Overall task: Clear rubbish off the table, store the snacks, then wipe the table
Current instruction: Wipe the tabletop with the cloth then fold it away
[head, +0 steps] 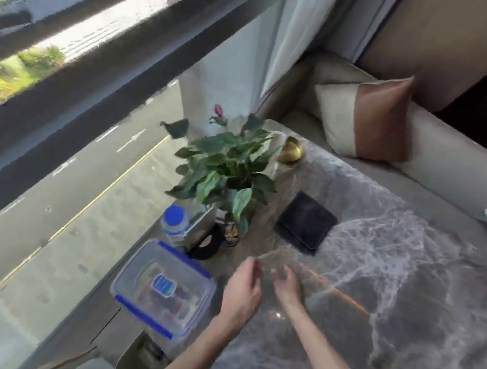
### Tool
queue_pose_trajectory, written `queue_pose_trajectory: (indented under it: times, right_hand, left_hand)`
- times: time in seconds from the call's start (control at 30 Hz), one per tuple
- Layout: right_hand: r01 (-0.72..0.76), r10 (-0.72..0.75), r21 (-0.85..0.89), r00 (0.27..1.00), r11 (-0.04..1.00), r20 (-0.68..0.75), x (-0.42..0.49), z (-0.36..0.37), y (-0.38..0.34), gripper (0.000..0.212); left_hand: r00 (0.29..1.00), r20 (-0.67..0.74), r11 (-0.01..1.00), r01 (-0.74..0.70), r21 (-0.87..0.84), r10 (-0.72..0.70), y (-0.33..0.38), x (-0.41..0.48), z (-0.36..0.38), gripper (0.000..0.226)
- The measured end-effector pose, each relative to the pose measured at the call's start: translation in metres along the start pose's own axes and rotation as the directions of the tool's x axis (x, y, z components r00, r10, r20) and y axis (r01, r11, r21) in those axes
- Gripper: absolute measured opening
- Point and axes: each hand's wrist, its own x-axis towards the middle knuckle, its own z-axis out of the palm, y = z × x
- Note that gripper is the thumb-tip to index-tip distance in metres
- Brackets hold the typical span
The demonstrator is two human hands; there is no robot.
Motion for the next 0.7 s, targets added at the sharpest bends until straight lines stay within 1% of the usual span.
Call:
queue_pose_trajectory:
  times: [0.03, 0.07, 0.1, 0.2, 0.27, 0.33, 0.4, 0.47, 0.57, 0.63, 0.7]
  right_hand:
    - [-0.020, 0.020, -0.006, 0.999, 1.000, -0.034, 0.013, -0.018, 0.002, 0.047]
    - [-0.032, 0.031, -0.008, 0.998, 0.999, -0.063, 0.026, -0.035, 0.003, 0.042]
    - [-0.030, 0.030, -0.006, 0.996, 1.000, -0.088, 0.038, -0.051, 0.003, 0.039]
    - [0.022, -0.024, -0.015, 0.992, 1.000, -0.124, 0.076, -0.089, 0.003, 0.039]
    - [0.086, -0.095, -0.083, 0.990, 0.993, -0.106, 0.100, -0.103, -0.001, 0.044]
    - [0.193, -0.200, -0.230, 0.980, 0.954, -0.006, 0.122, -0.106, -0.004, 0.057]
    - [0.292, -0.282, -0.429, 0.955, 0.854, 0.089, 0.141, -0.101, -0.001, 0.071]
    - [0.306, -0.304, -0.555, 0.948, 0.774, 0.098, 0.152, -0.094, 0.010, 0.075]
    - [0.315, -0.370, -0.624, 0.928, 0.715, 0.044, 0.154, -0.083, 0.030, 0.075]
    - [0.317, -0.388, -0.623, 0.921, 0.715, 0.024, 0.156, -0.081, 0.033, 0.075]
    - [0.299, -0.346, -0.623, 0.937, 0.722, 0.049, 0.155, -0.081, 0.032, 0.075]
  left_hand:
    - [0.990, 0.141, 0.995, 0.015, 0.102, -0.029, 0.014, 0.021, 0.013, 0.020]
    - [0.974, 0.217, 0.981, 0.025, 0.192, -0.067, 0.026, 0.043, 0.024, 0.021]
    - [0.968, 0.234, 0.970, 0.031, 0.242, -0.089, 0.037, 0.065, 0.034, 0.022]
    - [0.975, 0.177, 0.964, 0.084, 0.254, -0.132, 0.068, 0.122, 0.057, 0.023]
    - [0.975, 0.124, 0.957, 0.149, 0.250, -0.184, 0.078, 0.153, 0.070, 0.026]
    - [0.968, 0.102, 0.946, 0.196, 0.257, -0.228, 0.079, 0.175, 0.082, 0.032]
    - [0.955, 0.100, 0.916, 0.234, 0.325, -0.280, 0.076, 0.191, 0.092, 0.040]
    - [0.946, 0.072, 0.850, 0.249, 0.464, -0.317, 0.072, 0.207, 0.102, 0.044]
    - [0.930, 0.073, 0.781, 0.259, 0.568, -0.361, 0.070, 0.219, 0.115, 0.049]
    - [0.932, 0.084, 0.757, 0.232, 0.611, -0.353, 0.066, 0.222, 0.122, 0.050]
    - [0.924, 0.074, 0.756, 0.258, 0.601, -0.374, 0.066, 0.224, 0.124, 0.052]
